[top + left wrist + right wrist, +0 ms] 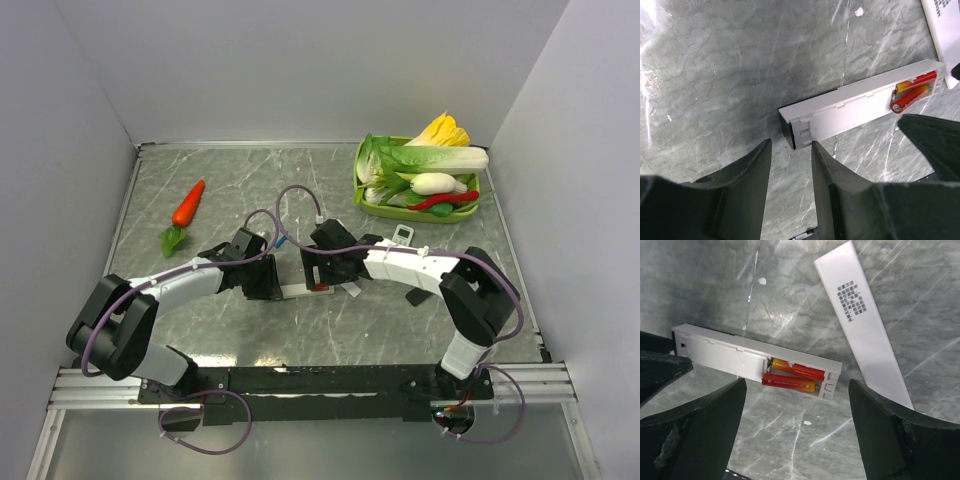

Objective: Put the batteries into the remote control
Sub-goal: Load the battery into the remote control.

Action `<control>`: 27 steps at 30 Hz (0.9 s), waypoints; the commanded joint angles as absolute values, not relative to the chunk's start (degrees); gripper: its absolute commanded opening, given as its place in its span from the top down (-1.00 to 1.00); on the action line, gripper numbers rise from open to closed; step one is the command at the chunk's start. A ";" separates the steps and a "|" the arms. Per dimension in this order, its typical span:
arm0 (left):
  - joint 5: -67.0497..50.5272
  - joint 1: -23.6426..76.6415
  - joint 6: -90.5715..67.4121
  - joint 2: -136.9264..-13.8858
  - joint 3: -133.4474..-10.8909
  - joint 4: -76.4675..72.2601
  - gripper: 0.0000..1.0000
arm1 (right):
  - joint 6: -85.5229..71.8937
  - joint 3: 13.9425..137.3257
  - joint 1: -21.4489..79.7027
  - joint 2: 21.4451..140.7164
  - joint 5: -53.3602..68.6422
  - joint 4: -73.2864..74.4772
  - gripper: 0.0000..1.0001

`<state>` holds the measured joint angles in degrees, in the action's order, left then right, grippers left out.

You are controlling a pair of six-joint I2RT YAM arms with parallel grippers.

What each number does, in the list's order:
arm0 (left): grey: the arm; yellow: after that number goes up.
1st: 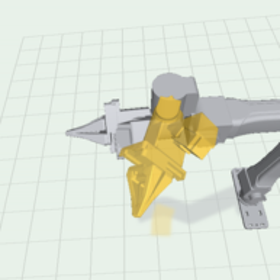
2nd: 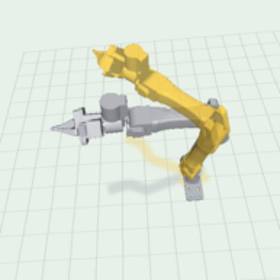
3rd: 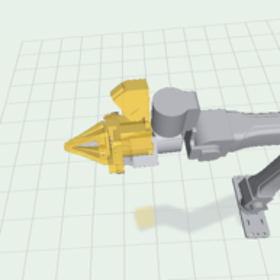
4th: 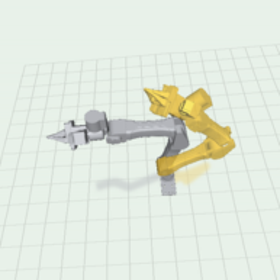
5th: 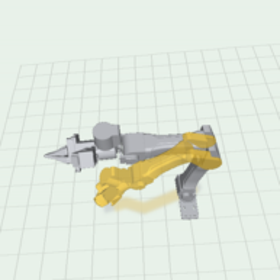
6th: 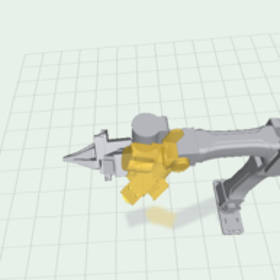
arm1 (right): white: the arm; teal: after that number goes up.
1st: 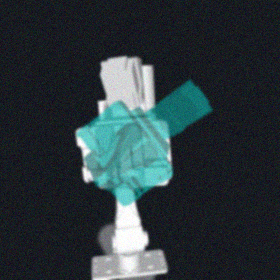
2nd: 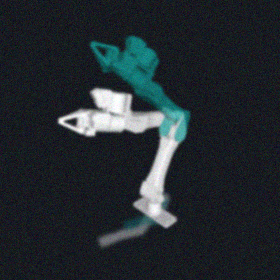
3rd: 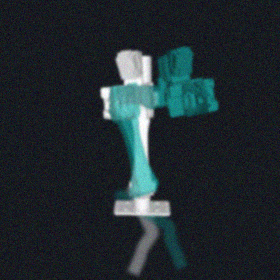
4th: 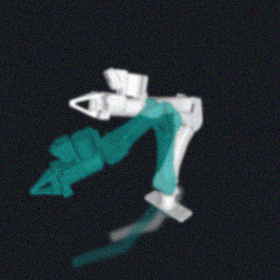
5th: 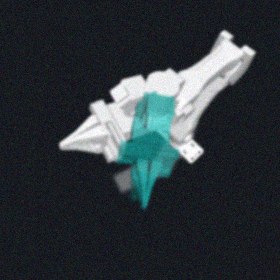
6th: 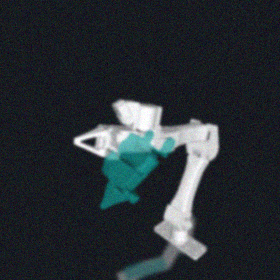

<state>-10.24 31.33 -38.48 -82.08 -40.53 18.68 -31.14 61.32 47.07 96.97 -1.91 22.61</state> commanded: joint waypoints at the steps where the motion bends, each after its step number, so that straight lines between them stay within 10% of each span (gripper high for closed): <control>1: -11.07 31.64 -39.20 -82.09 -42.89 16.79 0.15 | -33.05 60.21 45.97 92.11 -3.07 20.83 -0.81; 27: -10.99 31.64 -39.90 -82.79 -42.01 16.70 0.47 | -32.87 55.55 44.65 95.10 -2.28 20.48 -0.36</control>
